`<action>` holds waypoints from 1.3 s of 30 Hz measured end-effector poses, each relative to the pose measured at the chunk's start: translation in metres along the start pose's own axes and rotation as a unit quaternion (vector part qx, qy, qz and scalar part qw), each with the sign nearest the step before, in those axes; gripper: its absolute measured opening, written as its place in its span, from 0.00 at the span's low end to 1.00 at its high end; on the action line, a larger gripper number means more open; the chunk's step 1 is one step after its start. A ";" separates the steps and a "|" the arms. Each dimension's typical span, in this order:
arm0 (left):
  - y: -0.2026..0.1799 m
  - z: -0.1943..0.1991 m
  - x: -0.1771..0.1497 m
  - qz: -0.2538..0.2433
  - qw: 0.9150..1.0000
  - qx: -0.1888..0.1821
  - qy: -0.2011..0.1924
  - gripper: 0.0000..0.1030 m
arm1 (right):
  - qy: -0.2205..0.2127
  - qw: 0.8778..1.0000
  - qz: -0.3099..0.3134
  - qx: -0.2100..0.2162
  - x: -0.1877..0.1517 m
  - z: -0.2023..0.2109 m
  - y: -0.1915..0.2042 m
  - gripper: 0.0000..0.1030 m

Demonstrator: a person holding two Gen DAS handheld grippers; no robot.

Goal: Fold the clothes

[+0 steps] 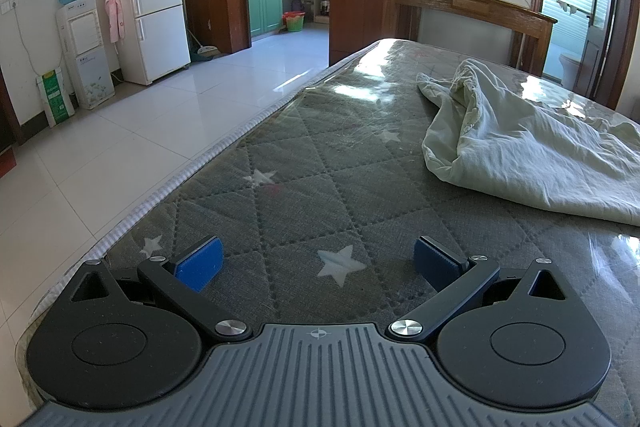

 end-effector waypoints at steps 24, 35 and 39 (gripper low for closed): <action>0.000 0.000 0.000 0.000 1.000 0.000 0.000 1.00 | 0.008 1.000 -0.010 -0.025 0.003 -0.003 -0.038 1.00; 0.001 0.001 0.000 0.001 1.000 -0.007 -0.001 1.00 | 0.004 1.000 -0.014 -0.021 0.001 -0.004 -0.039 1.00; 0.004 0.003 -0.002 0.004 1.000 0.000 -0.003 1.00 | 0.004 1.000 -0.013 -0.021 0.001 -0.005 -0.039 1.00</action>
Point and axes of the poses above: each gripper's, at about its wrist camera, not at the fingertips, and z roughly against the way its jaws point, y to its left, x to its top, the point moved 8 cm from there along -z, roughly the way its jaws point, and after that the axes turned 1 degree about z, right-handed, at the moved point
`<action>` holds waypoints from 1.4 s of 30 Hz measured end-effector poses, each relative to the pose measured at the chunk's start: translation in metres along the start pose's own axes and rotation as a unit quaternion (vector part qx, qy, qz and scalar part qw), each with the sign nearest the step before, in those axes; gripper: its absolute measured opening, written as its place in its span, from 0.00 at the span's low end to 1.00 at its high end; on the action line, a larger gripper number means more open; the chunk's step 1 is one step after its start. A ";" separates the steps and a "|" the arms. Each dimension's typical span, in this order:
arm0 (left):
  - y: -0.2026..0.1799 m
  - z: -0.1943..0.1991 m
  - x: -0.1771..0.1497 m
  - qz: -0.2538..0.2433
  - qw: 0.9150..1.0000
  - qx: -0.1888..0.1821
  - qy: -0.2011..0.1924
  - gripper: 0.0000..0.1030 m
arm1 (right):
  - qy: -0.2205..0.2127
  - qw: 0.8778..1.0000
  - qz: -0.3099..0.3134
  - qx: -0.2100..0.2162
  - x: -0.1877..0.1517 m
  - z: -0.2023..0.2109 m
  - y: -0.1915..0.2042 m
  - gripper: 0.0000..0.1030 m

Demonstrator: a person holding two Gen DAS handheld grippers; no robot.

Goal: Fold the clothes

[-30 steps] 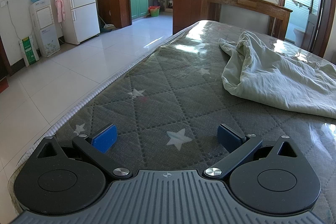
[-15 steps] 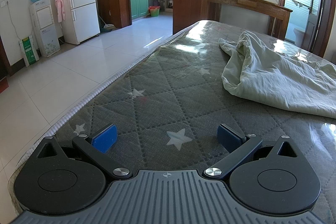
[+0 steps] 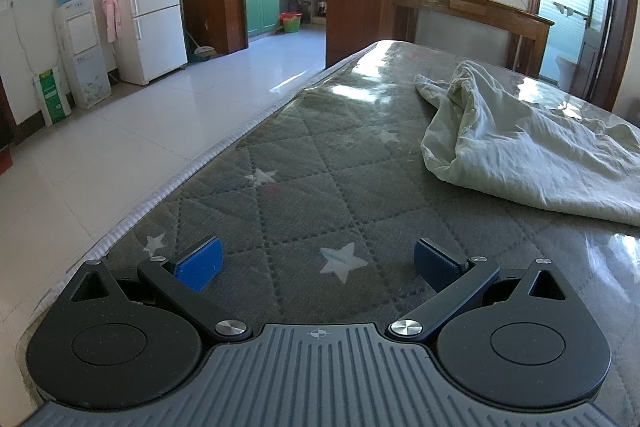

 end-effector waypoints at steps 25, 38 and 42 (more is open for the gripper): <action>0.067 0.007 0.008 0.106 0.983 0.152 0.000 1.00 | 0.000 1.000 0.000 0.000 0.001 0.000 -0.002 1.00; 0.070 0.013 0.009 0.113 0.982 0.151 0.002 1.00 | 0.000 1.000 0.000 0.000 0.001 0.000 -0.001 1.00; 0.070 0.012 0.009 0.114 0.982 0.151 0.003 1.00 | 0.000 1.000 0.000 0.000 0.001 -0.001 -0.001 1.00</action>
Point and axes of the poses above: each gripper's, at about its wrist camera, not at the fingertips, and z roughly against the way its jaws point, y to its left, x to its top, the point moved 8 cm from there along -z, roughly the way its jaws point, and after that the axes turned 1 degree about z, right-handed, at the moved point
